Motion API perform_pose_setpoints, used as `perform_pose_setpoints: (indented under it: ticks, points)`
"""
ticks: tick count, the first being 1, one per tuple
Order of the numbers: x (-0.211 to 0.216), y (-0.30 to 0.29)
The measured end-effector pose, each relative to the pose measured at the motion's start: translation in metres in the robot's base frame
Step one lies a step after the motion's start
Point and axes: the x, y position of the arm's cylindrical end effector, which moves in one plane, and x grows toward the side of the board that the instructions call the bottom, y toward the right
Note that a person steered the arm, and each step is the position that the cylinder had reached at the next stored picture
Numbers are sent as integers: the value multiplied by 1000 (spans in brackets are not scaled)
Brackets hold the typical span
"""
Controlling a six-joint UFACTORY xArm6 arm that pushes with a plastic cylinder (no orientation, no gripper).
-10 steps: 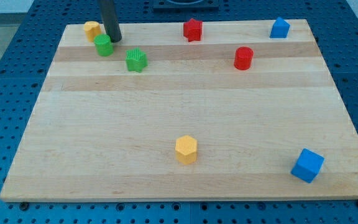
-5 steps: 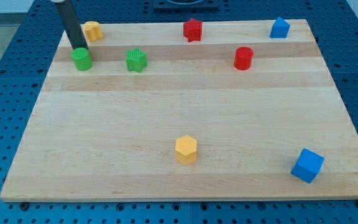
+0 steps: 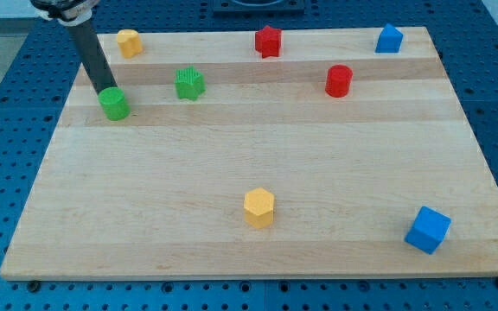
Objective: Drag the green circle to the center left of the board
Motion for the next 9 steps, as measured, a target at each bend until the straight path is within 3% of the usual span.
perform_pose_setpoints:
  ticks: [6,9]
  points:
    - [0,57]
    - [24,17]
